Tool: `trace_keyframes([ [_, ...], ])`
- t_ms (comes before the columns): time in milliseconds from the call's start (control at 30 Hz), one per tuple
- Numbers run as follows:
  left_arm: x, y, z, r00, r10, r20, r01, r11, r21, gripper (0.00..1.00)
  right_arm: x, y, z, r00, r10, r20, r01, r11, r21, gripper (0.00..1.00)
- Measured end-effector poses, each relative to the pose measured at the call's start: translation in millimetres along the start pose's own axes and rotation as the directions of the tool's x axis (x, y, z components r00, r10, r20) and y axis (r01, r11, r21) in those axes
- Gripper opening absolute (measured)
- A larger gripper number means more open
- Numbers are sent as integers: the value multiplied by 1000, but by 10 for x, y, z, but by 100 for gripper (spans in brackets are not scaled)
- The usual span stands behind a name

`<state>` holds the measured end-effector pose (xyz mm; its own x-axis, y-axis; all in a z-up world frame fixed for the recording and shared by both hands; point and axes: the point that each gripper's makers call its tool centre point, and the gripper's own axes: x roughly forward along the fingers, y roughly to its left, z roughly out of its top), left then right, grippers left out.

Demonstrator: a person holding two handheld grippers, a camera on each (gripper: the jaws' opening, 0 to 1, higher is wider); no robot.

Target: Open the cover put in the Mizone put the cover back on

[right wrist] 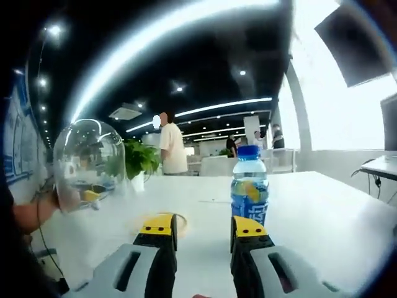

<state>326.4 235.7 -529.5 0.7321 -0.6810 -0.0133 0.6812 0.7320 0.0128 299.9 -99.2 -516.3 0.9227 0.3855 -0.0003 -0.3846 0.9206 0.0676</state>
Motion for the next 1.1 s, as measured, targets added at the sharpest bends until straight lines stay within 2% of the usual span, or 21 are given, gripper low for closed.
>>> trace_keyframes([
  [167, 79, -16, -6, 1000, -10, 5, 10, 1000, -1, 32, -4, -94, 11, 999, -41, 3, 41, 999, -17, 26],
  [233, 102, 46, -24, 1000, -10, 2, 10, 1000, -3, 32, -4, -105, 13, 999, -47, 2, 47, 999, -25, 26],
  [333, 166, -1, -13, 1000, 4, 0, -4, 1000, 4, 32, 2, -121, 15, 999, -54, 0, 54, 998, -27, 24],
  [500, 238, 23, -17, 1000, 11, 14, -11, 1000, -10, 31, 34, -171, -60, 996, -89, -8, 89, 993, -74, 22],
  [600, 281, -13, -77, 1000, 13, -9, -13, 1000, 19, 31, 31, -167, -72, 996, -88, -5, 88, 994, -61, 22],
  [733, 295, -80, -116, 1000, -6, -6, 6, 1000, 24, 32, 25, -184, -69, 995, -97, 4, 97, 994, -48, 21],
  [900, 283, -53, -168, 1000, -5, 16, 5, 1000, -6, 31, 21, -202, -80, 994, -105, 14, 106, 994, -28, 16],
  [967, 268, 21, -214, 1000, 0, 21, 0, 1000, -16, 31, 26, -200, -93, 994, -108, 15, 109, 994, -34, 14],
  [1000, 261, 30, -233, 999, 1, 34, 1, 999, -53, 31, 33, -196, -105, 994, -110, 12, 110, 993, -43, 14],
  [1033, 257, 37, -286, 1000, 7, -12, -7, 1000, -19, 31, 34, -195, -114, 993, -114, 11, 115, 992, -51, 14],
  [1067, 266, 34, -248, 1000, 7, 11, -7, 1000, 28, 31, 35, -195, -123, 993, -118, 10, 118, 991, -62, 14],
  [1100, 268, 19, -261, 1000, 7, 9, -7, 1000, 9, 31, 35, -200, -143, 992, -125, 2, 125, 989, -73, 14],
])
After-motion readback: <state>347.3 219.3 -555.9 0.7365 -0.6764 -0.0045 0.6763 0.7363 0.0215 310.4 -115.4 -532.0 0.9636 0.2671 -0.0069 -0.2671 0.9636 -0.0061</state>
